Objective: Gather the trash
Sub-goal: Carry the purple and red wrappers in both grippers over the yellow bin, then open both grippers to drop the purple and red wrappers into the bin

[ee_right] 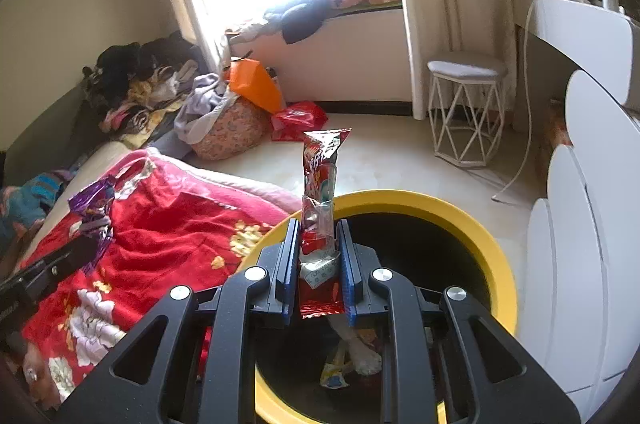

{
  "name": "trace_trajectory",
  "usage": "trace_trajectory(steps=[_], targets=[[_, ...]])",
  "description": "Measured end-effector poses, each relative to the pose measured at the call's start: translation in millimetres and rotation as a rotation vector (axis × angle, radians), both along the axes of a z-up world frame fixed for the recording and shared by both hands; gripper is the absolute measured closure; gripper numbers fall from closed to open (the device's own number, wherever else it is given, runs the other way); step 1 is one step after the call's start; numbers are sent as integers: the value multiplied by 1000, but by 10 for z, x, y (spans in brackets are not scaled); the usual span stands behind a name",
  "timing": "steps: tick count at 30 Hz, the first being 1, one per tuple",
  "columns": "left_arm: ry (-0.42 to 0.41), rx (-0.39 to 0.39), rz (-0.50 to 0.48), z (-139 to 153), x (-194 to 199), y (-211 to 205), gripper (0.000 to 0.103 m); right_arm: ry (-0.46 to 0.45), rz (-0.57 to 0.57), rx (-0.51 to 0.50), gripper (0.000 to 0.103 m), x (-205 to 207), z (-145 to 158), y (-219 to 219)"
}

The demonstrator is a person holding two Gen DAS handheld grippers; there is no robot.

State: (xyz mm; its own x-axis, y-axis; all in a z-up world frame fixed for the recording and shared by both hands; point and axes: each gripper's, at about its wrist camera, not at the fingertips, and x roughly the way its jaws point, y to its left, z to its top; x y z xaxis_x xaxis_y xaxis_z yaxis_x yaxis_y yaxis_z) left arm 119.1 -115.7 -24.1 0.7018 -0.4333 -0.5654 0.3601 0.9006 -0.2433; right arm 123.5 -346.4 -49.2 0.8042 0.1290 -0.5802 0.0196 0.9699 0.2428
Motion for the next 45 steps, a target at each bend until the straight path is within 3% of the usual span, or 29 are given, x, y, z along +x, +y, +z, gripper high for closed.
trace_trajectory(steps=[16, 33, 39, 41, 45], targets=[[0, 29, -95, -90, 3, -438, 83, 16, -82, 17, 84, -65, -75, -375], [63, 78, -210, -447, 194, -913, 82, 59, -91, 62, 83, -67, -220, -627], [91, 98, -221, -565, 307, -1013, 82, 82, -102, 89, 76, -74, -285, -691], [99, 103, -221, -594, 339, -1025, 79, 86, -106, 94, 73, -83, -302, -703], [104, 110, -207, -607, 364, -1015, 48, 86, -116, 97, 61, -102, -306, -722]])
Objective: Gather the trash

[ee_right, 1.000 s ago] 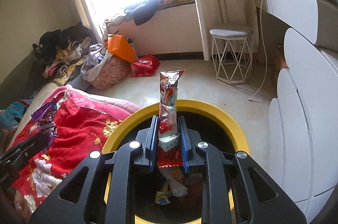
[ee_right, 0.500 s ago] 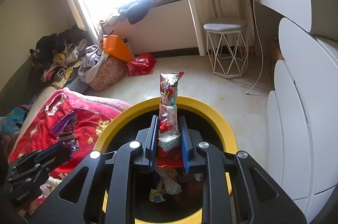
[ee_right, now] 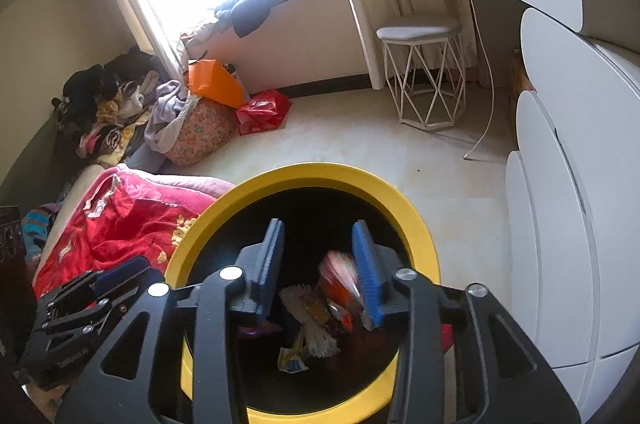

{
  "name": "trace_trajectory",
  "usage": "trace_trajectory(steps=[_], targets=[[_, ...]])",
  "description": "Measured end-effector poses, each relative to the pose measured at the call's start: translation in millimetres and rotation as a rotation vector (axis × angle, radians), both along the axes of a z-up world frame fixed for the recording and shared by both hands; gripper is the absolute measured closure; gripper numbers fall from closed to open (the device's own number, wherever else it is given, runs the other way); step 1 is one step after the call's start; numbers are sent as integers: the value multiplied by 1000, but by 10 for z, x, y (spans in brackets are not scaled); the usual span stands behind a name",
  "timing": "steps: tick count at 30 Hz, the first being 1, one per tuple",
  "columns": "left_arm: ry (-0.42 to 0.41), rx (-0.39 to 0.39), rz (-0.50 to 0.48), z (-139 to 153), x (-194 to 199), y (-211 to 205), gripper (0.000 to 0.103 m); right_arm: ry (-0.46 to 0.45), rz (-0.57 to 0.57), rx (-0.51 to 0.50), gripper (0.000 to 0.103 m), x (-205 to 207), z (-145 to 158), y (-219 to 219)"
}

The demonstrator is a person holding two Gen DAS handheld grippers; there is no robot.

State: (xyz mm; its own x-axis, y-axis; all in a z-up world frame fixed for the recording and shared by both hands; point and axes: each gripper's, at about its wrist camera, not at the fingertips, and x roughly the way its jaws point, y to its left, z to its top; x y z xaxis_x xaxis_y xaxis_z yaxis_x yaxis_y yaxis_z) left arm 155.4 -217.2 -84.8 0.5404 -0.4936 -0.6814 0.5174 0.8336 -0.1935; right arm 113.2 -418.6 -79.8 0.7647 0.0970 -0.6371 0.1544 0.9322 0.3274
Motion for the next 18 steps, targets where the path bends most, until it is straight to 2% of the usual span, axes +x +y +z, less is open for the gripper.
trace_trajectory(steps=[2, 4, 5, 7, 10, 18], targets=[[0, 3, 11, 10, -5, 20, 40, -2, -7, 1, 57, -23, 10, -10], [1, -1, 19, 30, -13, 49, 24, -7, -15, 2, 49, -58, 25, -23], [-2, -1, 24, 46, -27, 70, 21, -9, -18, 0, 48, -80, 37, -20], [-9, 1, 36, 78, -46, 110, 11, -11, -21, -7, 39, -100, 62, -26], [-24, 1, 63, 137, -89, 188, 11, -21, -24, -14, 29, -159, 103, -1], [-54, 6, 161, 324, -244, 513, 11, -58, 5, -73, 12, -300, 260, 222]])
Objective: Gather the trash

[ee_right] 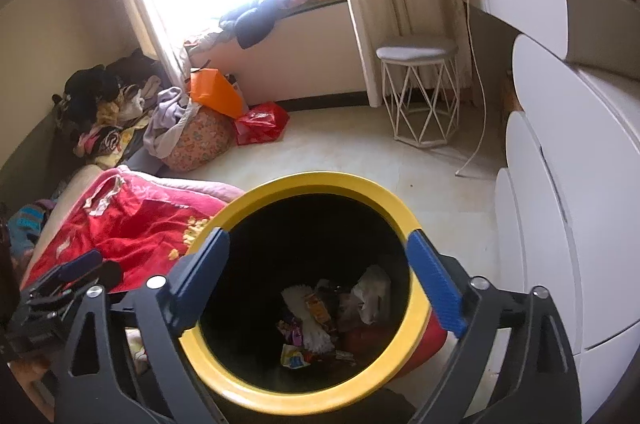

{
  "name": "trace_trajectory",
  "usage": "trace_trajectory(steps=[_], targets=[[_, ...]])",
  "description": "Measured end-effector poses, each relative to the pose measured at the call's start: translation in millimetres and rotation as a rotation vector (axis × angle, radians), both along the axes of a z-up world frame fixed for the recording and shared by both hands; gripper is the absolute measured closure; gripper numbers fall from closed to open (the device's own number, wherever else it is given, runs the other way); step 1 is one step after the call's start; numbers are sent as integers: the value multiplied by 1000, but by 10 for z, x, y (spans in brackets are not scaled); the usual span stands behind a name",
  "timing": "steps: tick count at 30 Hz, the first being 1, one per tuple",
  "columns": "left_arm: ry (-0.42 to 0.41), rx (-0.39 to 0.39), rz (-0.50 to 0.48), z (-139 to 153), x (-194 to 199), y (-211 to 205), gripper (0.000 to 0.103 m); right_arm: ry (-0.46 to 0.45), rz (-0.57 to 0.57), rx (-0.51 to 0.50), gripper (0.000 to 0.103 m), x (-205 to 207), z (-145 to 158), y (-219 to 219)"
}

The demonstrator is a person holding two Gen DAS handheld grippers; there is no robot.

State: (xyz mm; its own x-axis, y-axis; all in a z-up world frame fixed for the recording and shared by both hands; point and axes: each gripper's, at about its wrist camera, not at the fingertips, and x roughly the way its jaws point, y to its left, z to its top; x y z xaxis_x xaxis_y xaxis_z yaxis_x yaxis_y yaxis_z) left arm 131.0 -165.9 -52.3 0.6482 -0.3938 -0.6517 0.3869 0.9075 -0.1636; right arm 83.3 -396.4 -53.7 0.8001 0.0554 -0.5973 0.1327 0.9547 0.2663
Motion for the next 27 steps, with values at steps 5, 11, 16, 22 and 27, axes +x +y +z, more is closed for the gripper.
trace_trajectory(steps=[5, 11, 16, 22, 27], targets=[[-29, 7, 65, 121, -141, 255, 11, -31, 52, -49, 7, -89, 119, 267], [-89, 8, 154, 260, -393, 596, 11, -83, 104, -93, 7, -202, 247, 592], [-137, 17, 221, 349, -612, 862, 11, -157, 146, -132, 7, -396, 323, 937], [-202, 6, 297, 397, -948, 1154, 11, -284, 136, -162, 6, -691, 359, 1205], [-263, -3, 324, 415, -1178, 1269, 11, -379, 116, -199, 7, -908, 355, 1349]])
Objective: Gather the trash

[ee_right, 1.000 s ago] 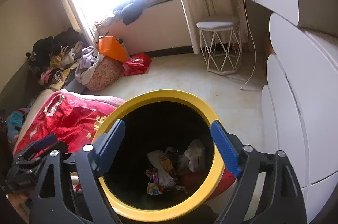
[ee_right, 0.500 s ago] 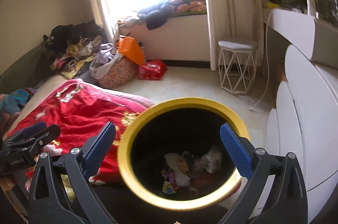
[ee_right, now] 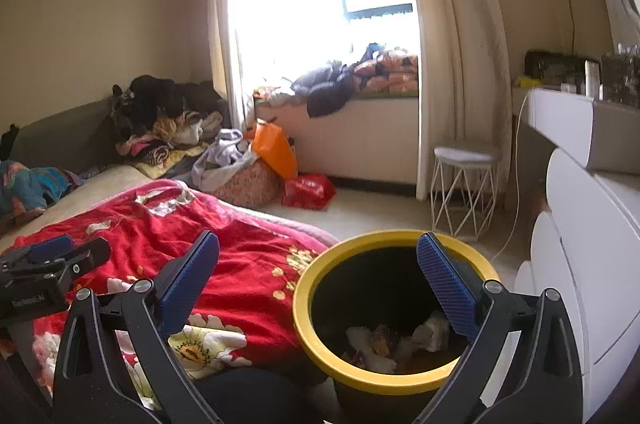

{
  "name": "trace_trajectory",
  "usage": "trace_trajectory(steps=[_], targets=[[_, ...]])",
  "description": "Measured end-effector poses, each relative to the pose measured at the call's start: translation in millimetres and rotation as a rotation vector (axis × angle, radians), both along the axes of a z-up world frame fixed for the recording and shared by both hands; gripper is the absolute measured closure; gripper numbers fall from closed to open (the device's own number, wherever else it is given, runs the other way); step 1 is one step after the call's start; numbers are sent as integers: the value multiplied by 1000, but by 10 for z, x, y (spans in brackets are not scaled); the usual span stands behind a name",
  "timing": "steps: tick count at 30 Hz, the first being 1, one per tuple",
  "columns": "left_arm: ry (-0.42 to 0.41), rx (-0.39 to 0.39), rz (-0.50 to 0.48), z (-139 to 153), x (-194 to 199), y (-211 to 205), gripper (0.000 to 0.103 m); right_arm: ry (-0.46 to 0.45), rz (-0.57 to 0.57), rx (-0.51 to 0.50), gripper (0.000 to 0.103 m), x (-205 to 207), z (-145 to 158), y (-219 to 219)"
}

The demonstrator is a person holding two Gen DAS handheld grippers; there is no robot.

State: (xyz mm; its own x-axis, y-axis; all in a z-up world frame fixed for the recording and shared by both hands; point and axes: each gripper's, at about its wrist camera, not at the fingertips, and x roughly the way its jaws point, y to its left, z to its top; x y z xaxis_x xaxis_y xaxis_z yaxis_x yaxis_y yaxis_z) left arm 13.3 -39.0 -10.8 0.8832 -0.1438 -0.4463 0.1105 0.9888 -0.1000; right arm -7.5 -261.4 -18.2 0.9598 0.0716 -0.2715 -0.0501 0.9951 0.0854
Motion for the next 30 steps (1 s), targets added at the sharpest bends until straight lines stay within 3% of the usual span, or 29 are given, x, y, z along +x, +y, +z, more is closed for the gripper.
trace_trajectory(steps=[6, 30], targets=[[-17, 3, 3, -31, -56, 53, 11, -54, -13, -37, 6, -100, -10, 72], [-20, 10, -13, -30, -97, 25, 11, -54, -31, -42, 6, -135, -42, 80]])
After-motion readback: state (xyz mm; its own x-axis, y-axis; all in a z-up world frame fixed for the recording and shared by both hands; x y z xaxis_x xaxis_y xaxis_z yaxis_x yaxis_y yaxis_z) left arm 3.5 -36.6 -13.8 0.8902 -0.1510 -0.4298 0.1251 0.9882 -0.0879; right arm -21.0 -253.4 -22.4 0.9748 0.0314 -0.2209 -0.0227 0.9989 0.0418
